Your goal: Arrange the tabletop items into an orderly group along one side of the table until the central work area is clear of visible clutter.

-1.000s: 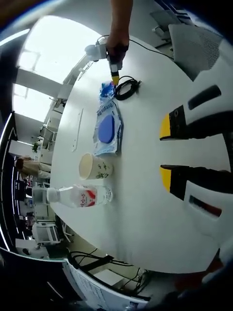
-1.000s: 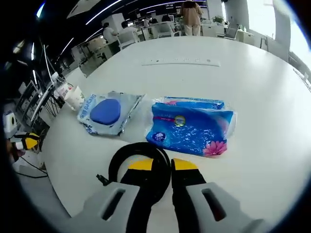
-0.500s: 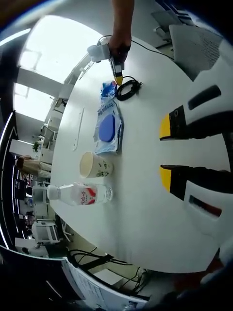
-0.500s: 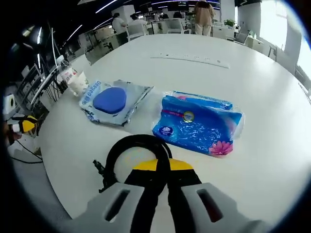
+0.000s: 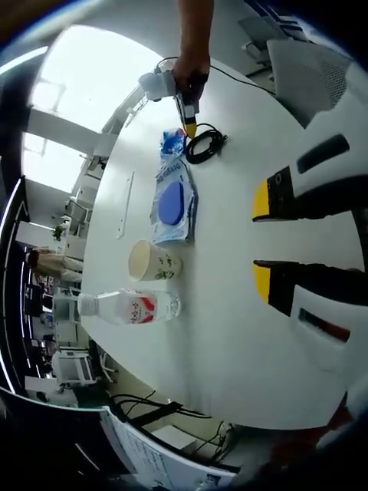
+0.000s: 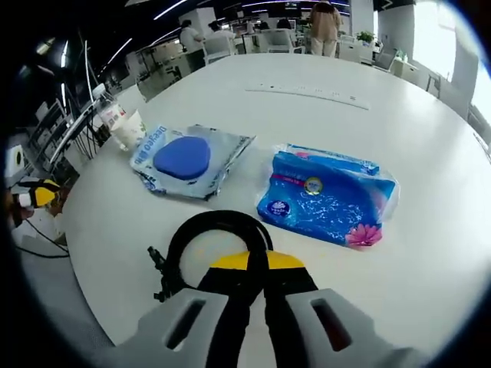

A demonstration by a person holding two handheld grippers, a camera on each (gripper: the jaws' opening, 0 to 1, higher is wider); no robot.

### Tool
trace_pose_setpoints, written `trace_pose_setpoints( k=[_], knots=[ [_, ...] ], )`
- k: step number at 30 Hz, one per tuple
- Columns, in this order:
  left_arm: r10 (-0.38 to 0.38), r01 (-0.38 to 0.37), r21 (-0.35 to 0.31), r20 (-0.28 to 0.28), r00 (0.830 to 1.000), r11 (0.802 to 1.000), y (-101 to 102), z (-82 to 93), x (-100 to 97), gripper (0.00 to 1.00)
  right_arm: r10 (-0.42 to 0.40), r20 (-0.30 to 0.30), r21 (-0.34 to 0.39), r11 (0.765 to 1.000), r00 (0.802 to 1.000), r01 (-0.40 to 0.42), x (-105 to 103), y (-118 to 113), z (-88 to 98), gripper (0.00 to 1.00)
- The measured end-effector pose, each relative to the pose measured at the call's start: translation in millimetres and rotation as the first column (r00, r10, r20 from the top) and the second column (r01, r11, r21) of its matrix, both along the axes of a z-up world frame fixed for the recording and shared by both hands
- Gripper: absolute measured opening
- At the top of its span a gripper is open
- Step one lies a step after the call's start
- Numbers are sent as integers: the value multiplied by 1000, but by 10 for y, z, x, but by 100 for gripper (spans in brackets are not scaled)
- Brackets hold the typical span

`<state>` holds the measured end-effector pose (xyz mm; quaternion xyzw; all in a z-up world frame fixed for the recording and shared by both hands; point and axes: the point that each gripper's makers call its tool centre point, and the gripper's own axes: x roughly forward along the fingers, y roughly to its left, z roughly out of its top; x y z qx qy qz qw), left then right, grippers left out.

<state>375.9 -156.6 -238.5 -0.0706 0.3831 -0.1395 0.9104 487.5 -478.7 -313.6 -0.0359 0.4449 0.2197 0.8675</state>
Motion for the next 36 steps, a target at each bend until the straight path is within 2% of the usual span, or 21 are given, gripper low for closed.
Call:
trace_pose_setpoints(
  k=[4, 7, 9, 19, 27, 36],
  knots=[
    [2, -2, -1, 3, 1000, 1000, 28, 34, 18, 18, -17, -4, 10, 1000, 1000, 17, 35, -8, 15, 3],
    [5, -5, 0, 7, 1000, 1000, 46, 47, 28, 18, 13, -18, 14, 1000, 1000, -13, 15, 6, -9, 9],
    [6, -6, -1, 11, 1000, 1000, 59, 59, 40, 18, 12, -14, 6, 1000, 1000, -12, 15, -13, -5, 9],
    [-13, 12, 17, 26, 1000, 1000, 105, 63, 61, 18, -8, 25, 36, 999, 1000, 7, 12, -60, 169, 11],
    [-26, 26, 3, 47, 999, 1000, 112, 92, 2, 21, 15, 70, 48, 999, 997, -19, -131, -95, 330, 13],
    [-86, 86, 9, 84, 993, 996, 59, 146, -1, 25, 47, 112, 64, 996, 993, -55, -367, -174, 526, 18]
  ],
)
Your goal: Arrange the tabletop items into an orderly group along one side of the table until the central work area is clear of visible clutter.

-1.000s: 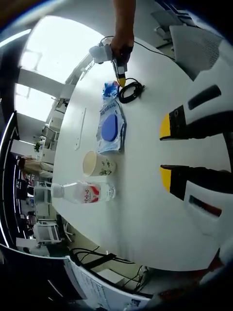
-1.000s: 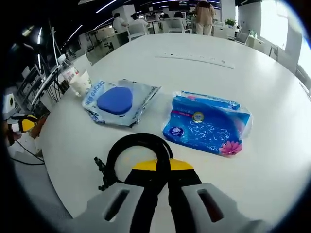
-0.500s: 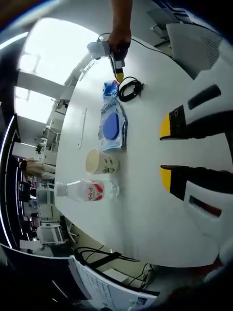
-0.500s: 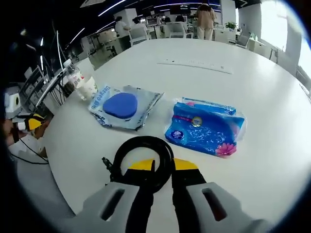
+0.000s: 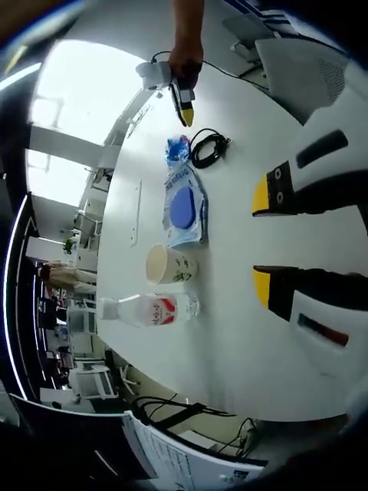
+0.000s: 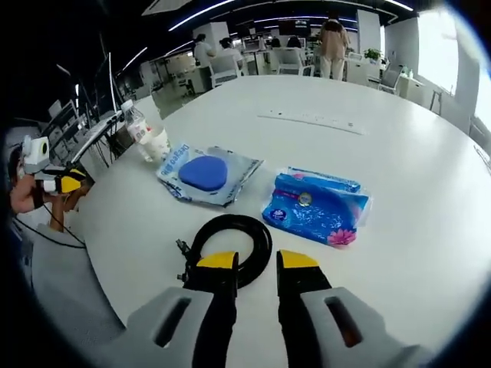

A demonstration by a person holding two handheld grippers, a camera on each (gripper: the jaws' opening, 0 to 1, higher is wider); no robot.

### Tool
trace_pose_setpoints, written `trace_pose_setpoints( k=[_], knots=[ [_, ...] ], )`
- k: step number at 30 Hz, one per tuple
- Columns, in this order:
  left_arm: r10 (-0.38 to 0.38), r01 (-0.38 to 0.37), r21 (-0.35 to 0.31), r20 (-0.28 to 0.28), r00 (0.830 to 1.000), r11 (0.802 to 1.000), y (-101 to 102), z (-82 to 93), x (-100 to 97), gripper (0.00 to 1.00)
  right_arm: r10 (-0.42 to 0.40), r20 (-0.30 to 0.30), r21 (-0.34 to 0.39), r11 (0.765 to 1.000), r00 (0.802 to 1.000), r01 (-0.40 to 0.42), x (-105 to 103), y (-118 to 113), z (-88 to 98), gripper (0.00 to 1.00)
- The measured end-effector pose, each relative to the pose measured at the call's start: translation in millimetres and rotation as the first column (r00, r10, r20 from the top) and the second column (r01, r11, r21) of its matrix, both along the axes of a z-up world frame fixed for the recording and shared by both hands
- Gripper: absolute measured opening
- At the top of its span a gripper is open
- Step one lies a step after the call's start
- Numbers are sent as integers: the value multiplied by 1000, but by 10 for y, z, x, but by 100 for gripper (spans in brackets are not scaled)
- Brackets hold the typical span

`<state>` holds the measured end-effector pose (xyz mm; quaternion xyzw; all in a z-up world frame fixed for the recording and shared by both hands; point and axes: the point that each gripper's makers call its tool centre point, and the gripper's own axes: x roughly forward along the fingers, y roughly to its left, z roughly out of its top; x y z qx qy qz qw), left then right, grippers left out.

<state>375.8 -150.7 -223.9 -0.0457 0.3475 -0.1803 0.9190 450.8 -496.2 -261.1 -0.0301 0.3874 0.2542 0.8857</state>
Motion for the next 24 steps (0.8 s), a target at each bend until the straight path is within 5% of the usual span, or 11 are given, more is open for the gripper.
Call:
trace_pose_setpoints(
  k=[24],
  knots=[
    [-126, 127, 4, -36, 991, 992, -149, -188, -98, 33, 175, -1, -59, 983, 985, -175, -494, 94, -35, 34]
  ],
)
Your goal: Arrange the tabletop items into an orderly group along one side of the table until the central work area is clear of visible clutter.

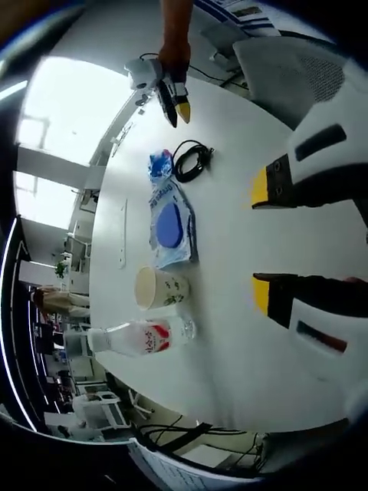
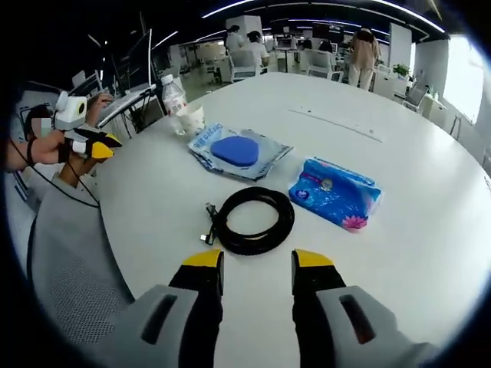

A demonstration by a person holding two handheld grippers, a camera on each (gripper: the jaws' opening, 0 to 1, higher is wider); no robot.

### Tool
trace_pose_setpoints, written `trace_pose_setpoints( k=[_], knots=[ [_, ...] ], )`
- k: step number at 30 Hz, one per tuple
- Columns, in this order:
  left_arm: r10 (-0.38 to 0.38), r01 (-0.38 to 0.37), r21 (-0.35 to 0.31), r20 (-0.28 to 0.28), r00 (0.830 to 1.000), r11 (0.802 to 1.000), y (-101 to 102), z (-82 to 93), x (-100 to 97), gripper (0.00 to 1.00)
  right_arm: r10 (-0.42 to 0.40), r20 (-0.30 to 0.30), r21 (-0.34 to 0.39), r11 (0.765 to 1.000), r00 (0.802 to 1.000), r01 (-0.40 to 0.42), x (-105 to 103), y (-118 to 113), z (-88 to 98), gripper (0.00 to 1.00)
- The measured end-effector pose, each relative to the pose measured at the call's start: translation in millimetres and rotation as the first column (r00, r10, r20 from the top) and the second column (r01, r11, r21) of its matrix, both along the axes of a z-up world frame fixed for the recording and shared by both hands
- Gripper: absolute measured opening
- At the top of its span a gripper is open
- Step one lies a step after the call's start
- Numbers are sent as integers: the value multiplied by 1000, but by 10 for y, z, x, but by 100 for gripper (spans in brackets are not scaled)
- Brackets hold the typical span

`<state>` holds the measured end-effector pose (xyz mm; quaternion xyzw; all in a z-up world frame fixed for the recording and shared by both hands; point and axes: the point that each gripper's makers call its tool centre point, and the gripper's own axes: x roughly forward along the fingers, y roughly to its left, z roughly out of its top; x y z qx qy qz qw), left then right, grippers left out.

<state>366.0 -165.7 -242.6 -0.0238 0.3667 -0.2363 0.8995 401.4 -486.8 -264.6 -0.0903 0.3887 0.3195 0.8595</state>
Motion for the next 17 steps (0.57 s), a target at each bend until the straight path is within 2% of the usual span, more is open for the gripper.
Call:
trace_pose_setpoints(
  k=[17],
  knots=[
    [-9, 9, 14, -9, 1000, 1000, 5, -50, -9, 34, 13, -21, -14, 1000, 1000, -13, -46, -23, -68, 35]
  ],
)
